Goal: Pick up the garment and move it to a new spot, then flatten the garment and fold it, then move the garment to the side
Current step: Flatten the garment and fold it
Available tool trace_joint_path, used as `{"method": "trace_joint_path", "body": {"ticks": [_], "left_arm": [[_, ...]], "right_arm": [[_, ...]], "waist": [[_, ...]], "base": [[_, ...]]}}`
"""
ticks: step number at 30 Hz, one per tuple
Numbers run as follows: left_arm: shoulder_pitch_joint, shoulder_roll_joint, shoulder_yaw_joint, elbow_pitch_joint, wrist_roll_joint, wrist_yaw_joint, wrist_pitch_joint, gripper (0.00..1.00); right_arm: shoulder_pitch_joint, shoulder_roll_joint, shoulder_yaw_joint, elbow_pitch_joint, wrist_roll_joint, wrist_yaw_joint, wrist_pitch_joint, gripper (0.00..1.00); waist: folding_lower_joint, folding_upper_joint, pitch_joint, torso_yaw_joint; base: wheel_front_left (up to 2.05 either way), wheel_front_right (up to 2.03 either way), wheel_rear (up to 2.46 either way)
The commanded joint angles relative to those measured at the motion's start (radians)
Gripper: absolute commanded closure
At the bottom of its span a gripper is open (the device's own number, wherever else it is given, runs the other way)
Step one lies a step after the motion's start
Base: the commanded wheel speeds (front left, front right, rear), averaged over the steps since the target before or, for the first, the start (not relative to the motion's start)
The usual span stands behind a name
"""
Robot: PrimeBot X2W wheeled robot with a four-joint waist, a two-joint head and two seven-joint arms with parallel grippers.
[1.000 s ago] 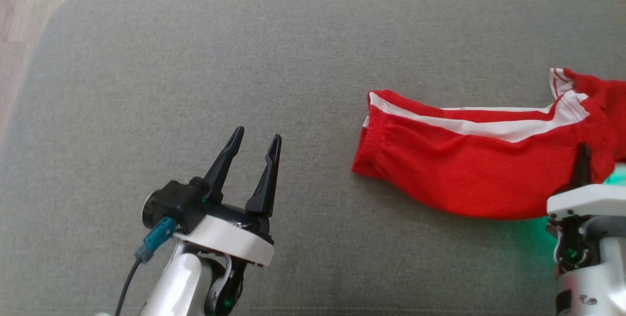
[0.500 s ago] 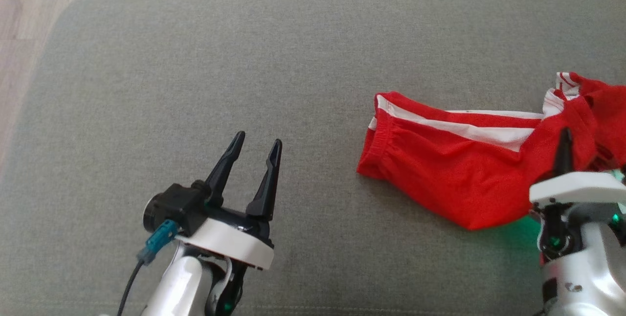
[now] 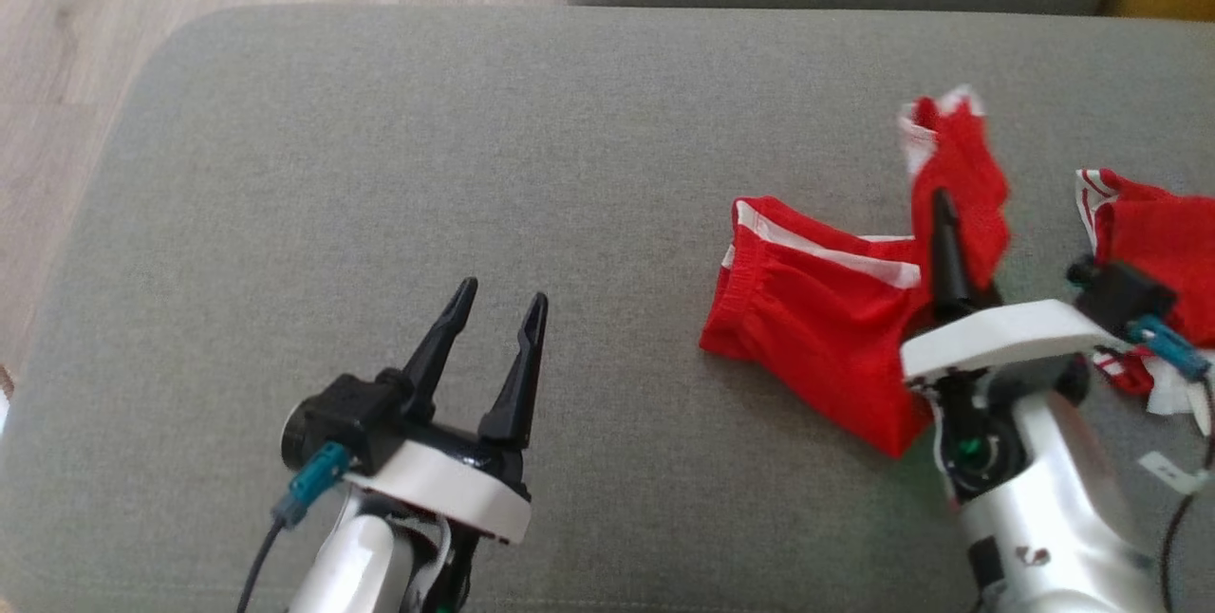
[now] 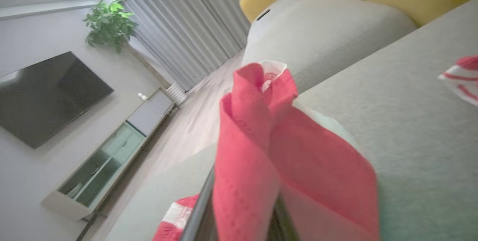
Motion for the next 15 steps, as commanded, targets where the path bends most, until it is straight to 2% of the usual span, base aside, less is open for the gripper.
{"method": "trace_joint_path", "body": {"ticks": [1, 8, 15], "left_arm": [[-0.021, 0.008, 0.034, -0.029, 0.009, -0.005, -0.006, 0.0], [-0.01, 0.008, 0.026, -0.027, 0.01, -0.004, -0.006, 0.0], [-0.008, 0.008, 0.023, -0.026, 0.009, -0.002, -0.006, 0.0]], "right_arm": [[-0.006, -0.002, 0.037, -0.039, 0.01, -0.001, -0.011, 1.0], [-0.003, -0.002, 0.178, -0.048, 0.064, -0.001, -0.034, 1.0], [-0.025, -0.002, 0.292, 0.013, 0.086, -0.001, -0.046, 1.0]], "waist": [[0.0001, -0.0001, -0.003, 0.003], [0.0001, -0.0001, -0.013, 0.031], [0.0001, -0.0001, 0.0, 0.06]], "base": [[0.0, 0.0, 0.0], [0.0, 0.0, 0.0], [0.0, 0.0, 0.0]]}}
